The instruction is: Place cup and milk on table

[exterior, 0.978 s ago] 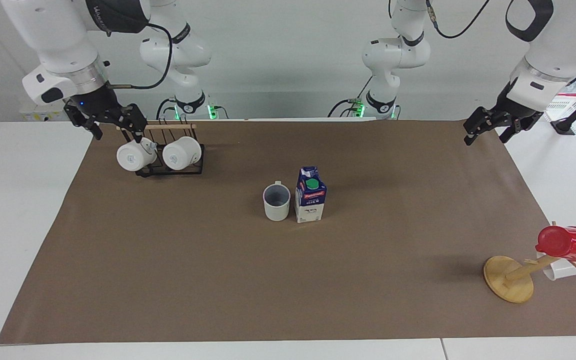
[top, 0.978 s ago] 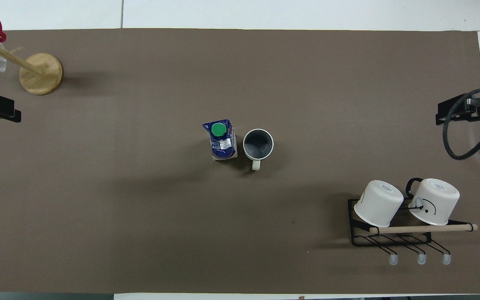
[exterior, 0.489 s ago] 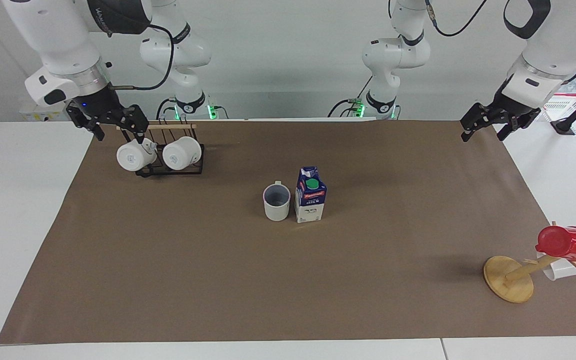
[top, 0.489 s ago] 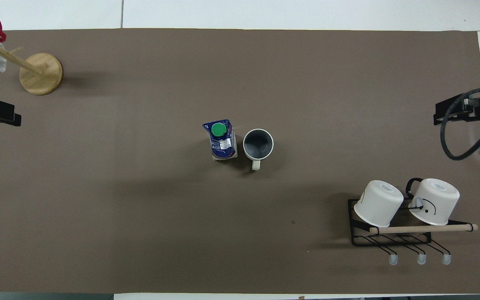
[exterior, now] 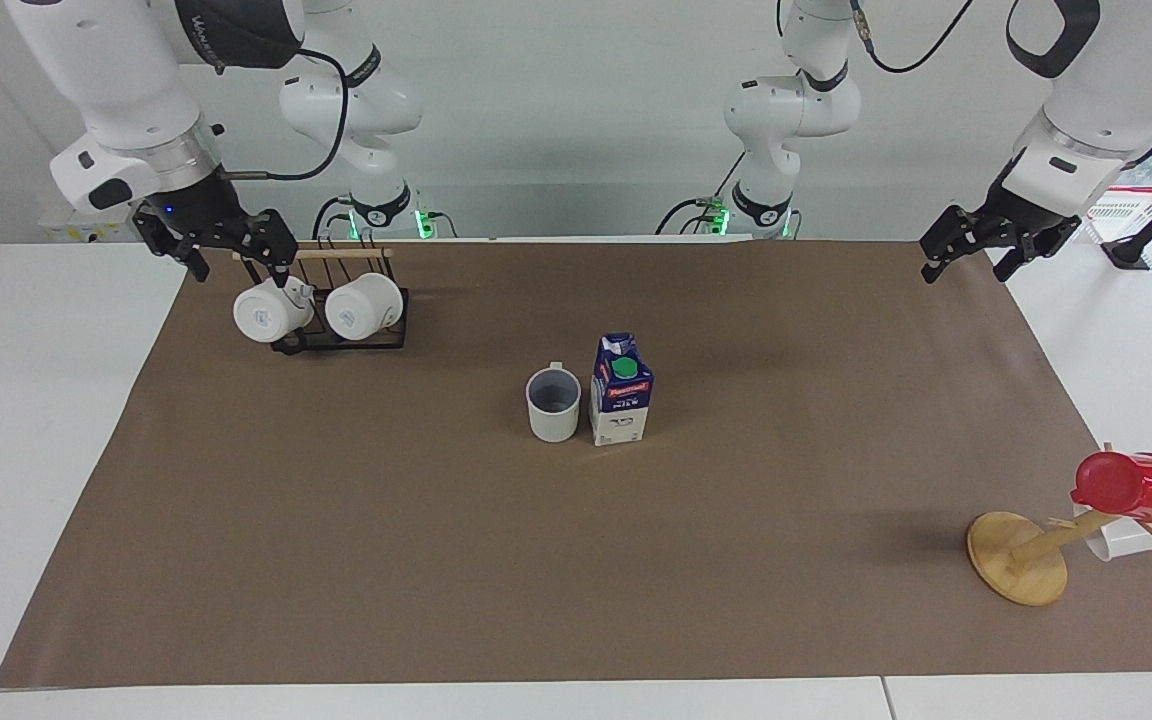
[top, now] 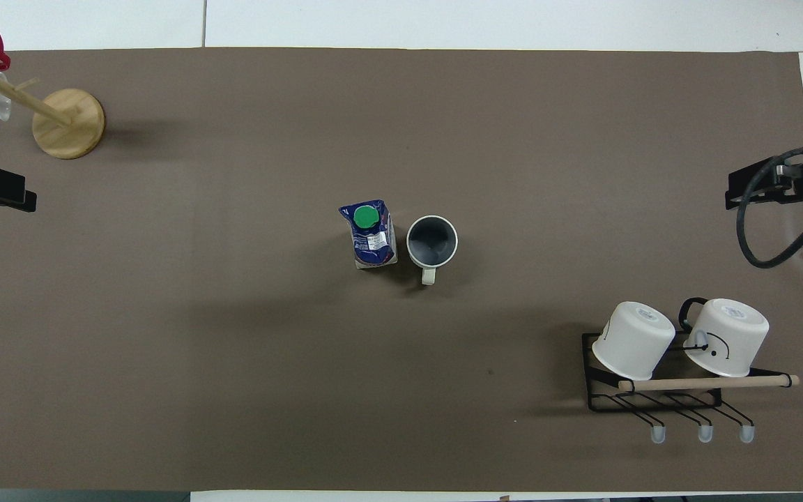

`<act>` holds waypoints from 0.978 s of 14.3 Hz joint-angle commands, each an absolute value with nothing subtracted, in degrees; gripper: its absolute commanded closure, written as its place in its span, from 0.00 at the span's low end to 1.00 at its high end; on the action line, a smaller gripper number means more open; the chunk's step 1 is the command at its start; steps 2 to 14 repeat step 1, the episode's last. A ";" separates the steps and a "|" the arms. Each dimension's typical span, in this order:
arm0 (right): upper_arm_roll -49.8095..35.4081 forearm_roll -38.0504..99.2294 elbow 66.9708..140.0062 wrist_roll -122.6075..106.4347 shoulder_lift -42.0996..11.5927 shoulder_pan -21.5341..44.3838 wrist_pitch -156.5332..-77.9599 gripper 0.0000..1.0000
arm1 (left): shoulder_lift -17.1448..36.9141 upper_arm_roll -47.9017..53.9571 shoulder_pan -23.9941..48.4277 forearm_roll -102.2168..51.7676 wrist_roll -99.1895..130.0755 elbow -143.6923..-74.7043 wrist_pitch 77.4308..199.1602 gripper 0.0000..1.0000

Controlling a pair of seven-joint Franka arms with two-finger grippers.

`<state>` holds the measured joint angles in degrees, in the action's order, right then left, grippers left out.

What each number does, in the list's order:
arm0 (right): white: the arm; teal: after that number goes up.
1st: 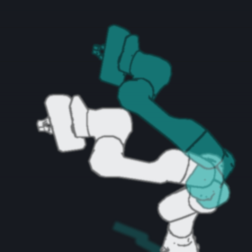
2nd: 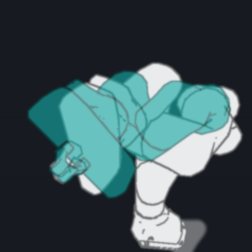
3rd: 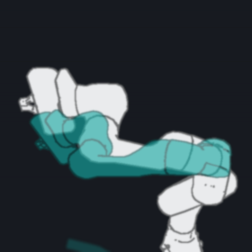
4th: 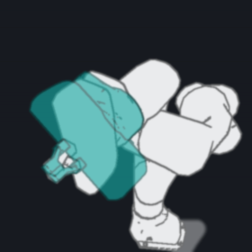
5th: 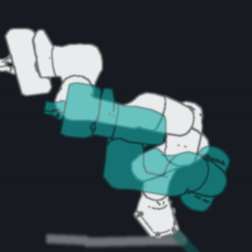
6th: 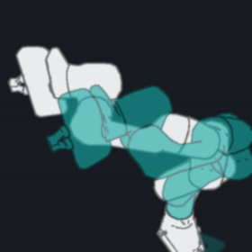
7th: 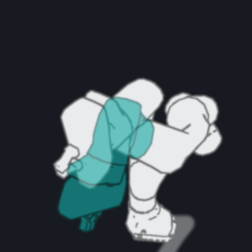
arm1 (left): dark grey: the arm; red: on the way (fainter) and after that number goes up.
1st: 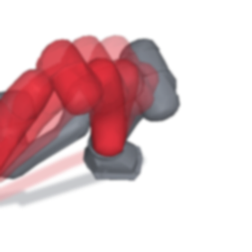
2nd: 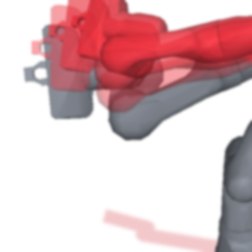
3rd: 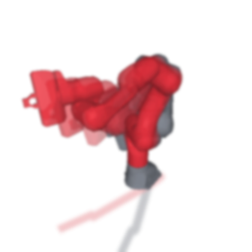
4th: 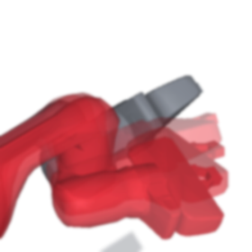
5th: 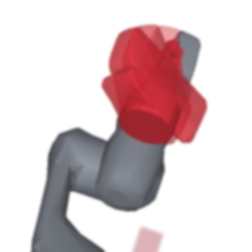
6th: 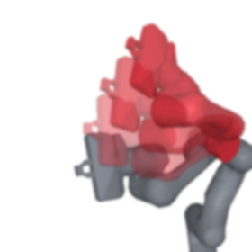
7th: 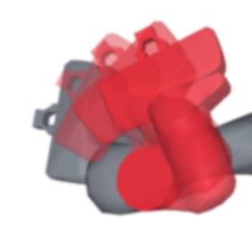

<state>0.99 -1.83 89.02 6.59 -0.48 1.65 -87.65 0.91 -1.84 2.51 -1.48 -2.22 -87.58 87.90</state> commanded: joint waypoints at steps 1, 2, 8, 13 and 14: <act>0.53 -0.88 88.59 5.80 -0.62 1.05 -87.80 0.00 | -0.70 -1.67 2.02 -2.29 -2.90 -89.56 87.98 0.00; 0.53 -0.88 88.59 5.80 -0.62 1.05 -87.80 0.00 | -0.70 -1.67 2.02 -2.29 -2.90 -89.56 87.98 0.00; 0.53 -0.88 88.59 5.80 -0.62 1.05 -87.80 0.00 | -0.70 -1.67 2.02 -2.29 -2.90 -89.56 87.98 0.00; 0.53 -0.88 88.59 5.80 -0.62 1.05 -87.80 0.00 | -0.70 -1.67 2.02 -2.29 -2.90 -89.56 87.98 0.00; 0.53 -0.88 88.59 5.80 -0.62 1.05 -87.80 0.00 | -0.70 -1.67 2.02 -2.29 -2.90 -89.56 87.98 0.00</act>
